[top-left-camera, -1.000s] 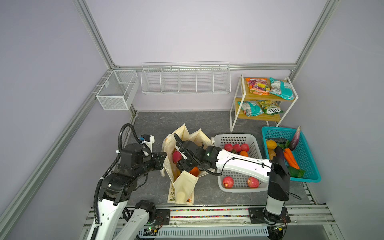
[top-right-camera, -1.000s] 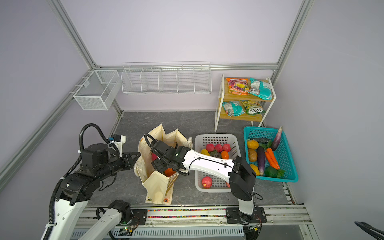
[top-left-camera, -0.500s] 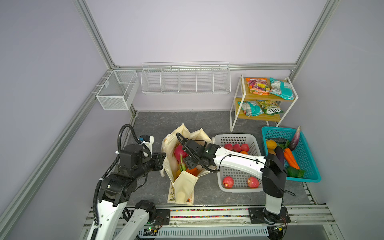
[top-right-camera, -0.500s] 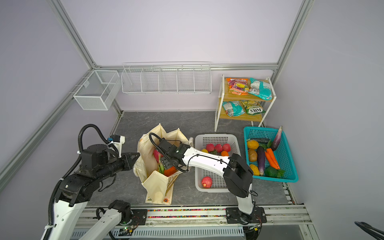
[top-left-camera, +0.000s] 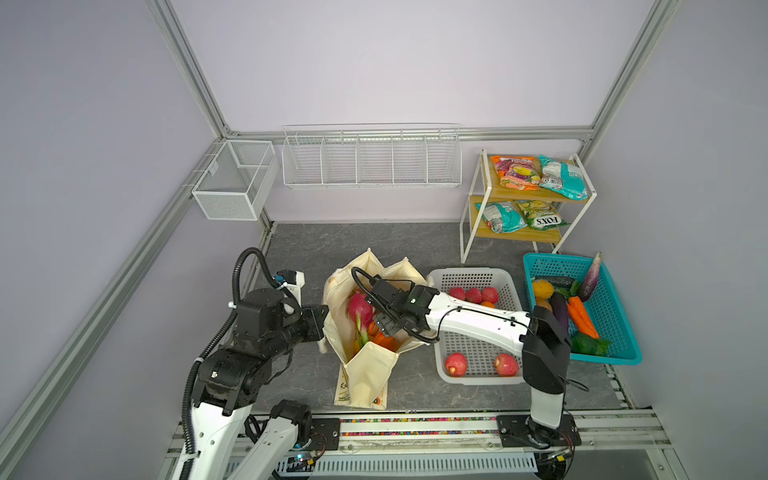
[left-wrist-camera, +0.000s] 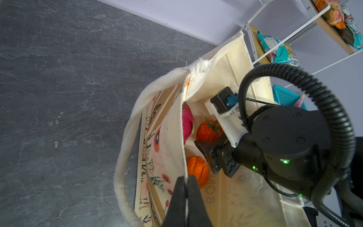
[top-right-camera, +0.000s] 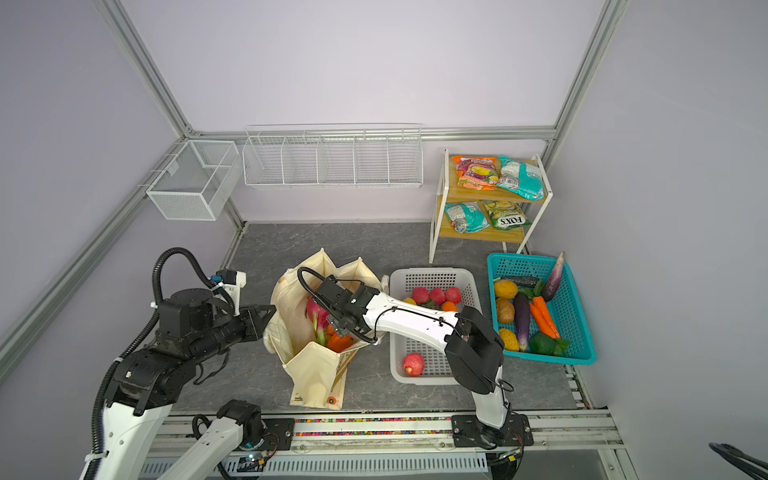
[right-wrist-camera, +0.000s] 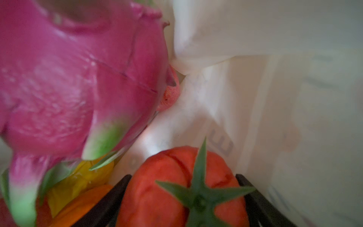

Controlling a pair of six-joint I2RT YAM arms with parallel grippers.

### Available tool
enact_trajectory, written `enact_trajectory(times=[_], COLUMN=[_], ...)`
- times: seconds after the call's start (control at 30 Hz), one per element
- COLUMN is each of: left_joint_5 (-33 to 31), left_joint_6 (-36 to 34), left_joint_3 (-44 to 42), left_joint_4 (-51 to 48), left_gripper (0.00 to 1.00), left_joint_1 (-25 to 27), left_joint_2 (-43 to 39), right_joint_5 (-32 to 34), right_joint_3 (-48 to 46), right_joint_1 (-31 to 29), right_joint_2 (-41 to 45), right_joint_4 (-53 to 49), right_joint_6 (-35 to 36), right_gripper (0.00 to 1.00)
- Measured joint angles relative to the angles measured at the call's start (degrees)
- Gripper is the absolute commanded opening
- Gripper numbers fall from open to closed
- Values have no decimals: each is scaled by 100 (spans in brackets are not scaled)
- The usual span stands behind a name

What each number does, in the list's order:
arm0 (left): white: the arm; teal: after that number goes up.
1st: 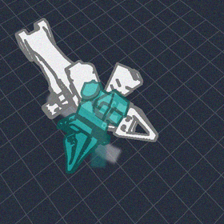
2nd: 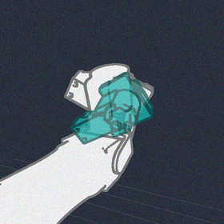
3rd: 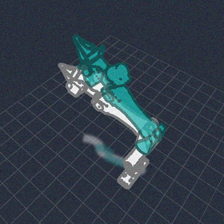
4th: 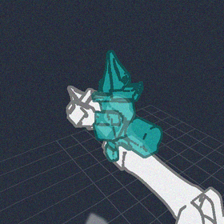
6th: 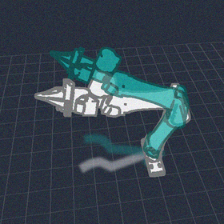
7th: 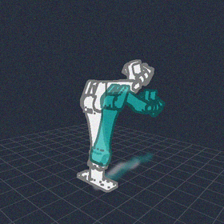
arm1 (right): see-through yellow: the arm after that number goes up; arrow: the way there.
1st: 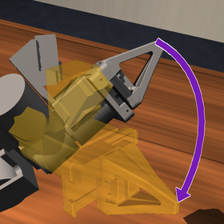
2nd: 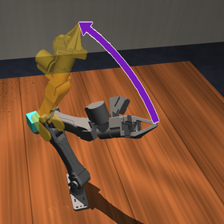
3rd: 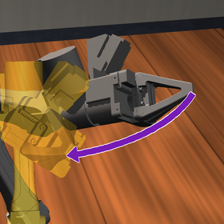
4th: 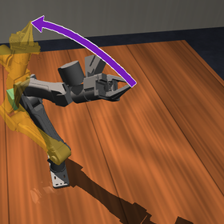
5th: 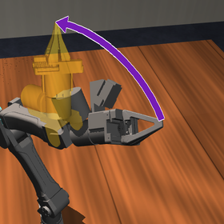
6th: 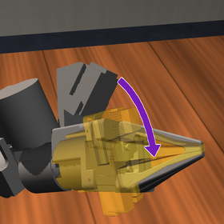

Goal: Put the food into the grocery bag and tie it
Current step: 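Lower the red tomato into the bag and open the right gripper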

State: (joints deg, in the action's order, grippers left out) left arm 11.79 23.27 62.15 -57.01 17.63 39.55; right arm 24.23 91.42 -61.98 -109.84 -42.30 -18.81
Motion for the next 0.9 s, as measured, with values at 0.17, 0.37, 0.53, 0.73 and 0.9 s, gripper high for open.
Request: enact_trajectory(times=[0.17,0.37,0.53,0.73,0.9], left_joint_5=[2,2,2,4,11], left_joint_6=[0,0,-13,-39,-44], left_joint_3=[0,0,-2,-2,-7], left_joint_4=[-2,-2,-7,-9,-4], left_gripper=[0,0,0,0,0], left_joint_1=[0,0,0,0,0], left_joint_2=[-2,-2,-13,-26,-28], right_joint_5=[-160,-409,-555,-610,-625], right_joint_3=[83,219,308,417,533], right_joint_1=[-50,-157,-205,-243,-278], right_joint_2=[-17,-111,-162,-160,-98], right_joint_4=[22,129,177,205,188], right_joint_6=[48,66,70,72,66], right_gripper=[95,99,93,88,88])
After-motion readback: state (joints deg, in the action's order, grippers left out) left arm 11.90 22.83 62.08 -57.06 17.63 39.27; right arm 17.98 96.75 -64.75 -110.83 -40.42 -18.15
